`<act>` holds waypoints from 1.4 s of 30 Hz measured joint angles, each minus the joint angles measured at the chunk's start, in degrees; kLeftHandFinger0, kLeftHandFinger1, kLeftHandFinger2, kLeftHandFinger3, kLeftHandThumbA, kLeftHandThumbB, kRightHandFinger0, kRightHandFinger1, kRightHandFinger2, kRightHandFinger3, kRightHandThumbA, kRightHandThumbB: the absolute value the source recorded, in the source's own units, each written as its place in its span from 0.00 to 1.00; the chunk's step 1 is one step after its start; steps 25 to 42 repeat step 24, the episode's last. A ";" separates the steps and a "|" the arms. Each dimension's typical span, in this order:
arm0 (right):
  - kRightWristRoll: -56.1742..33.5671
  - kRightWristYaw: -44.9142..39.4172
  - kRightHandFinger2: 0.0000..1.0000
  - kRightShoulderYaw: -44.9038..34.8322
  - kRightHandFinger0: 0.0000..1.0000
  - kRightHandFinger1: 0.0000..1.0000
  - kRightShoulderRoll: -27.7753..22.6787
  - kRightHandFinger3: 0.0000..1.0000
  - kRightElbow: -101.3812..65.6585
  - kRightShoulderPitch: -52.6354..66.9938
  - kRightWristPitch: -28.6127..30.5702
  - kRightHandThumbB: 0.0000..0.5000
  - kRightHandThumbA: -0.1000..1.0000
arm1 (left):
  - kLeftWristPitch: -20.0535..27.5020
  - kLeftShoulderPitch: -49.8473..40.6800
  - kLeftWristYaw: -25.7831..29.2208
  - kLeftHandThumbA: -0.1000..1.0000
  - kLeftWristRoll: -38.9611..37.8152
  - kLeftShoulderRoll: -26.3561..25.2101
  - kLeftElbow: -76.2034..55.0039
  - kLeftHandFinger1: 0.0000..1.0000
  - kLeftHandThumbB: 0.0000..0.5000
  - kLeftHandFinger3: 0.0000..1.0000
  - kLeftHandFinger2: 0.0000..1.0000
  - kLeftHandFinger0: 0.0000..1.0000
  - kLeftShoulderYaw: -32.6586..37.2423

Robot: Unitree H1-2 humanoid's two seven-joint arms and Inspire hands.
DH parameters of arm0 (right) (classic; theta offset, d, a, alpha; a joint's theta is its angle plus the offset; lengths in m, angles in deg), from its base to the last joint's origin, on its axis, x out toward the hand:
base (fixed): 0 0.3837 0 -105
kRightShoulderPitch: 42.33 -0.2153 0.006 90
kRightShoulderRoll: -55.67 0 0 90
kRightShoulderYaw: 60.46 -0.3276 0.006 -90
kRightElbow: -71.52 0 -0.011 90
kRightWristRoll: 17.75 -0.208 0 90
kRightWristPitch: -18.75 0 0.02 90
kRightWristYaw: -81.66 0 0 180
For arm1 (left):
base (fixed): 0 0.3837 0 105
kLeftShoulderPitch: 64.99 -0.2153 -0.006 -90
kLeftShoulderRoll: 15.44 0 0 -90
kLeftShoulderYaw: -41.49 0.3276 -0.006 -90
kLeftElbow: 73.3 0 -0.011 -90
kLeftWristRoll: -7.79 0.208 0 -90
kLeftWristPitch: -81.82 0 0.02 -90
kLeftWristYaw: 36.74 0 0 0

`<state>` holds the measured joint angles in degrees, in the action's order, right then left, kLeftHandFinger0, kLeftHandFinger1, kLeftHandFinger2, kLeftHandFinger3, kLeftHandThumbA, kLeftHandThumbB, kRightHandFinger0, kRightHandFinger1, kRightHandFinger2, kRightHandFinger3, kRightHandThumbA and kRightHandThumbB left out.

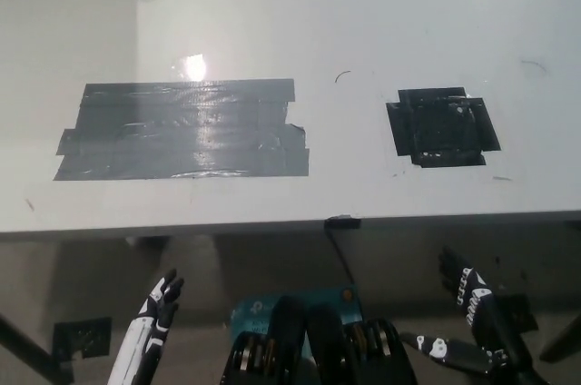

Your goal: A spray bottle is kept on the black marked spot on the table infront of the robot and the robot extends its right arm to pick it up and hands it to a person

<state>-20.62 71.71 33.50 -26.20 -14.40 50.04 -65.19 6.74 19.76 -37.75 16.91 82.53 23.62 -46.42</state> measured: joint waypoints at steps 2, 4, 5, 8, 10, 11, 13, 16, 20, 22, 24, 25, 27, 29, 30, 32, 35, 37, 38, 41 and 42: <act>0.38 0.01 1.00 0.21 1.00 1.00 -0.06 1.00 -0.01 0.01 0.52 0.64 1.00 | 0.01 -0.07 0.01 1.00 0.09 0.01 0.00 1.00 0.64 1.00 1.00 1.00 0.02; 0.89 0.01 1.00 0.33 1.00 1.00 -0.14 1.00 -0.03 0.02 0.94 0.62 1.00 | 0.05 -0.24 0.02 1.00 0.20 0.06 -0.01 1.00 0.64 1.00 1.00 1.00 0.05; 1.14 0.02 1.00 0.35 1.00 1.00 -0.20 1.00 -0.03 0.04 1.21 0.61 1.00 | 0.07 -0.49 0.03 1.00 0.30 0.12 -0.01 1.00 0.64 1.00 1.00 1.00 0.08; 1.40 0.04 1.00 0.36 1.00 1.00 -0.24 1.00 -0.07 0.06 1.40 0.60 1.00 | 0.07 -0.82 0.02 1.00 0.35 0.19 -0.01 1.00 0.60 1.00 1.00 1.00 0.12; 1.46 0.03 1.00 0.36 1.00 1.00 -0.25 1.00 -0.18 0.07 1.40 0.63 1.00 | 0.07 -1.00 0.02 1.00 0.39 0.19 -0.02 1.00 0.62 1.00 1.00 1.00 0.12; 1.47 0.02 1.00 0.36 1.00 1.00 -0.25 1.00 -0.20 0.07 1.40 0.64 1.00 | 0.07 -1.03 0.02 1.00 0.40 0.19 -0.03 1.00 0.63 1.00 1.00 1.00 0.12; 1.58 0.02 1.00 0.37 1.00 1.00 -0.27 1.00 -0.21 0.08 1.40 0.65 1.00 | 0.07 -1.07 0.02 1.00 0.40 0.19 -0.10 1.00 0.63 1.00 1.00 1.00 0.12; 1.97 0.03 1.00 0.44 1.00 1.00 -0.28 1.00 -0.38 0.24 1.38 0.63 1.00 | 0.09 -1.10 0.02 1.00 0.39 0.19 -0.18 1.00 0.61 1.00 1.00 1.00 0.12; 2.23 0.03 1.00 0.46 1.00 1.00 -0.28 1.00 -0.48 0.34 1.36 0.60 1.00 | 0.10 -1.10 0.02 1.00 0.38 0.19 -0.17 1.00 0.63 1.00 1.00 1.00 0.12; 2.30 0.03 1.00 0.47 1.00 1.00 -0.28 1.00 -0.48 0.34 1.36 0.58 1.00 | 0.11 -1.10 0.02 1.00 0.38 0.18 -0.17 1.00 0.63 1.00 1.00 1.00 0.12; 2.34 0.03 1.00 0.47 1.00 1.00 -0.29 1.00 -0.48 0.33 1.34 0.58 1.00 | 0.11 -1.10 0.02 1.00 0.40 0.18 -0.16 1.00 0.63 1.00 1.00 1.00 0.12; 2.34 0.03 1.00 0.47 1.00 1.00 -0.29 1.00 -0.48 0.33 1.34 0.58 1.00 | 0.11 -1.10 0.02 1.00 0.40 0.18 -0.16 1.00 0.63 1.00 1.00 1.00 0.12; 2.34 0.03 1.00 0.47 1.00 1.00 -0.29 1.00 -0.48 0.33 1.34 0.58 1.00 | 0.11 -1.10 0.02 1.00 0.40 0.18 -0.16 1.00 0.63 1.00 1.00 1.00 0.12; 2.34 0.03 1.00 0.47 1.00 1.00 -0.29 1.00 -0.48 0.33 1.34 0.58 1.00 | 0.11 -1.10 0.02 1.00 0.40 0.18 -0.16 1.00 0.63 1.00 1.00 1.00 0.12; 2.34 0.03 1.00 0.47 1.00 1.00 -0.29 1.00 -0.48 0.33 1.34 0.58 1.00 | 0.11 -1.10 0.02 1.00 0.40 0.18 -0.16 1.00 0.63 1.00 1.00 1.00 0.12; 2.34 0.03 1.00 0.47 1.00 1.00 -0.29 1.00 -0.48 0.33 1.34 0.58 1.00 | 0.11 -1.10 0.02 1.00 0.40 0.18 -0.16 1.00 0.63 1.00 1.00 1.00 0.12; 2.34 0.03 1.00 0.47 1.00 1.00 -0.29 1.00 -0.48 0.33 1.34 0.58 1.00 | 0.11 -1.10 0.02 1.00 0.40 0.18 -0.16 1.00 0.63 1.00 1.00 1.00 0.12; 2.34 0.03 1.00 0.47 1.00 1.00 -0.29 1.00 -0.48 0.33 1.34 0.58 1.00 | 0.11 -1.10 0.02 1.00 0.40 0.18 -0.16 1.00 0.63 1.00 1.00 1.00 0.12; 2.34 0.03 1.00 0.47 1.00 1.00 -0.29 1.00 -0.48 0.33 1.34 0.58 1.00 | 0.11 -1.10 0.02 1.00 0.40 0.18 -0.16 1.00 0.63 1.00 1.00 1.00 0.12; 2.34 0.03 1.00 0.47 1.00 1.00 -0.29 1.00 -0.48 0.33 1.34 0.58 1.00 | 0.11 -1.10 0.02 1.00 0.40 0.18 -0.16 1.00 0.63 1.00 1.00 1.00 0.12; 2.34 0.03 1.00 0.47 1.00 1.00 -0.29 1.00 -0.48 0.33 1.34 0.58 1.00 | 0.11 -1.10 0.02 1.00 0.40 0.18 -0.16 1.00 0.63 1.00 1.00 1.00 0.12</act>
